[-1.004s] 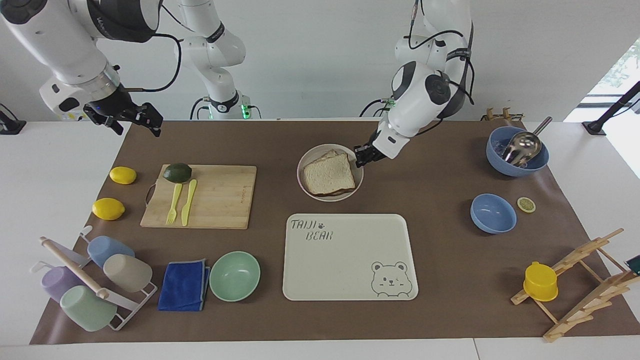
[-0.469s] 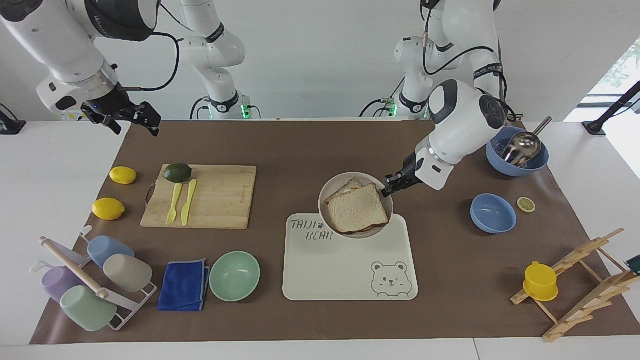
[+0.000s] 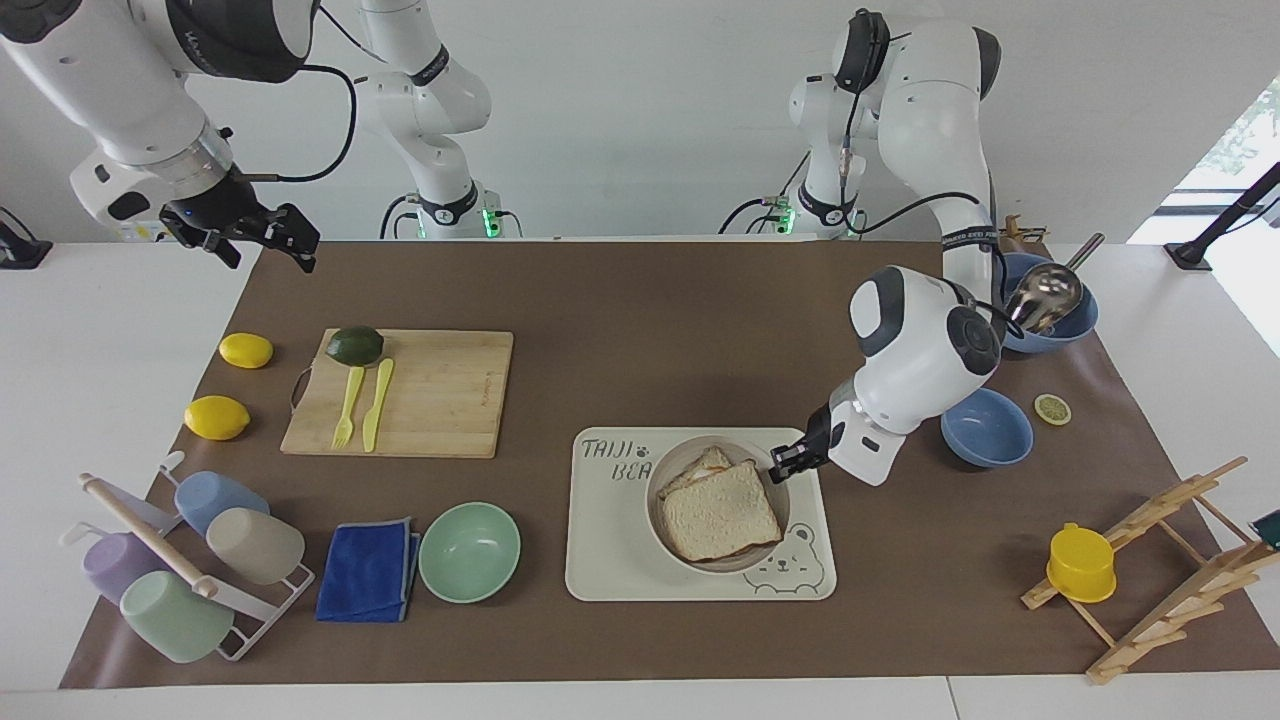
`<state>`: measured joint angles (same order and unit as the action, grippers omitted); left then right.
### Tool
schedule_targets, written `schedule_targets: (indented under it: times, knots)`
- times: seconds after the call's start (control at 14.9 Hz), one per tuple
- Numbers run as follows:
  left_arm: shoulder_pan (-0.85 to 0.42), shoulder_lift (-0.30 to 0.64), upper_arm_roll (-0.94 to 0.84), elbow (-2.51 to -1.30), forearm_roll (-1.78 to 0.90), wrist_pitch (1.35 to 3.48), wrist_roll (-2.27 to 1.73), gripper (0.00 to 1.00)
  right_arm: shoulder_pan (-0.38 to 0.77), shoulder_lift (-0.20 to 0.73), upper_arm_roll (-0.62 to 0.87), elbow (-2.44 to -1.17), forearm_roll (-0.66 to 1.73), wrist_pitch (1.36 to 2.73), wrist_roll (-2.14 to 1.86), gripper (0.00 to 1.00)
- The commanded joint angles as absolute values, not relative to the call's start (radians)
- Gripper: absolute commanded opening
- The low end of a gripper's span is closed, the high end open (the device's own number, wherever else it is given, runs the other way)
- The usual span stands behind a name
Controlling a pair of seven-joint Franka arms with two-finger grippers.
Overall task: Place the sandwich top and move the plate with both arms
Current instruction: 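Grip the plate rim with the left gripper and slide it onto the tray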
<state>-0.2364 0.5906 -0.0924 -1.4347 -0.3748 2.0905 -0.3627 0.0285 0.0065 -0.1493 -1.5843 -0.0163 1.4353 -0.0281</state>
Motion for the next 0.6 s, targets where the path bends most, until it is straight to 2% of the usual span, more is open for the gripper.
schedule_targets:
  times: [0.0, 0.27, 0.54]
  knots:
    - [-0.244, 0.594, -0.094, -1.454, -0.368, 2.129, -0.293, 0.0, 0.011, 0.002, -0.138, -1.583, -0.021, 1.439, -0.058, 1.0]
    - [-0.267, 0.558, -0.097, -1.584, -0.37, 2.259, -0.285, 0.0, 0.015, -0.002, -0.138, -1.582, -0.021, 1.439, -0.057, 1.0]
    - [-0.265, 0.549, -0.097, -1.606, -0.37, 2.257, -0.279, 0.0, 0.017, -0.005, -0.137, -1.582, -0.018, 1.431, -0.058, 1.0]
